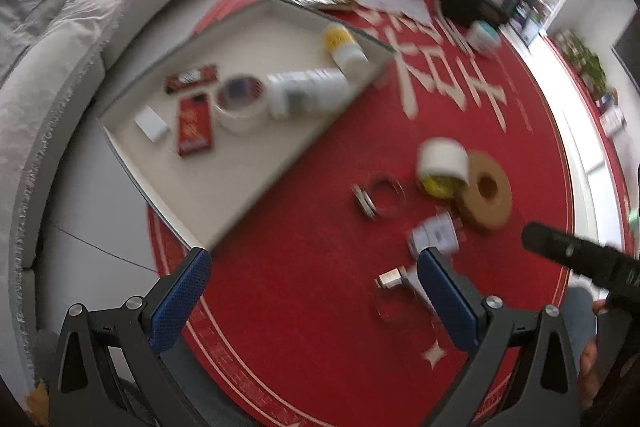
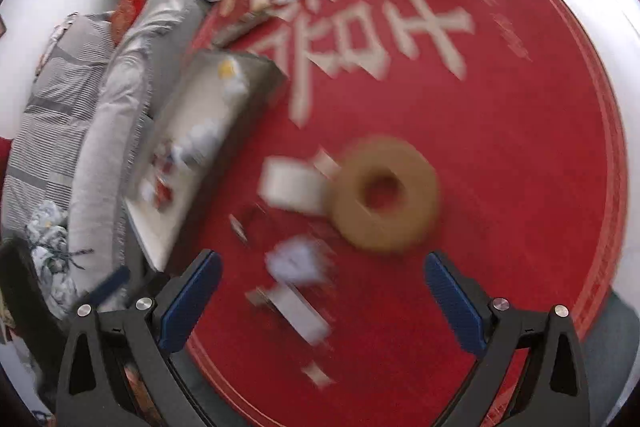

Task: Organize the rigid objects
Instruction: 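Move the left tool to the metal hose clamp while the right tool approaches the tan ring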

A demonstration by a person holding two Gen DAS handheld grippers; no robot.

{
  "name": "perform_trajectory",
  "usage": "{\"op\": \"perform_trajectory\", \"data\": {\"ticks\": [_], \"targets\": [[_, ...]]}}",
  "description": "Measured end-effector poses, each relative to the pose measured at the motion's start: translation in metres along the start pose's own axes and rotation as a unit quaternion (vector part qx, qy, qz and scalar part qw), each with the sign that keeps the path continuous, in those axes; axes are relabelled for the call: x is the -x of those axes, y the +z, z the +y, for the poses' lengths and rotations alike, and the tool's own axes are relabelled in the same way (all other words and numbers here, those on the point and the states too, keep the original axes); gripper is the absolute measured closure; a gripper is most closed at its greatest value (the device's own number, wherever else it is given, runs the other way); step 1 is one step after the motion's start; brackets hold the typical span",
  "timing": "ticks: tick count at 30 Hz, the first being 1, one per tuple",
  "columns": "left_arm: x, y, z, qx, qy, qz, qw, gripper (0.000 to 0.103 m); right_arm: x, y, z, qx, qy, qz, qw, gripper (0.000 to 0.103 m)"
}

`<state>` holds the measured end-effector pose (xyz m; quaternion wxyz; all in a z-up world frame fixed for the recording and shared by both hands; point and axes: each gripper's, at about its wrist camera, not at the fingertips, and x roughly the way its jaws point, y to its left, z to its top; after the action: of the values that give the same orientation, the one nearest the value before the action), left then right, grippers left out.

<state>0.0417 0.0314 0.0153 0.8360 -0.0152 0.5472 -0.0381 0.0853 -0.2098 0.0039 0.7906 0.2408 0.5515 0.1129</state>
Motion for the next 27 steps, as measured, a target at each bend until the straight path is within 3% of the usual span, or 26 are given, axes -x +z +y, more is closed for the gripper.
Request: {"op": "perform_trajectory", "data": {"ticks": [5, 9, 17, 22, 27], "targets": [[-0.012, -0.03, -0.012, 0.0, 0.0, 0.03, 0.9995, 0.0, 0.006, -0.044, -0.041, -0.02, -0.022, -0.01, 1.0, 0.001], [-0.021, -0.046, -0.014, 0.008, 0.006, 0.052, 0.9986, 0.0, 0.002, -0.061, -0.061, -0.048, -0.012, -0.012, 0.999, 0.001], [-0.039, -0.037, -0.041, 0.01, 0.009, 0.067, 0.9976, 0.0, -0.006, -0.065, -0.073, -0.073, 0.008, -0.005, 0.997, 0.001], [-0.057, -0.036, -0.056, -0.028, 0.067, 0.057, 0.9957, 0.0, -0.004, -0.067, -0.073, -0.071, 0.013, -0.007, 0.997, 0.001], [-0.063, -0.041, -0.038, -0.011, 0.077, 0.063, 0.995, 0.0, -0.005, -0.066, -0.073, -0.071, 0.011, -0.007, 0.997, 0.001]]}}
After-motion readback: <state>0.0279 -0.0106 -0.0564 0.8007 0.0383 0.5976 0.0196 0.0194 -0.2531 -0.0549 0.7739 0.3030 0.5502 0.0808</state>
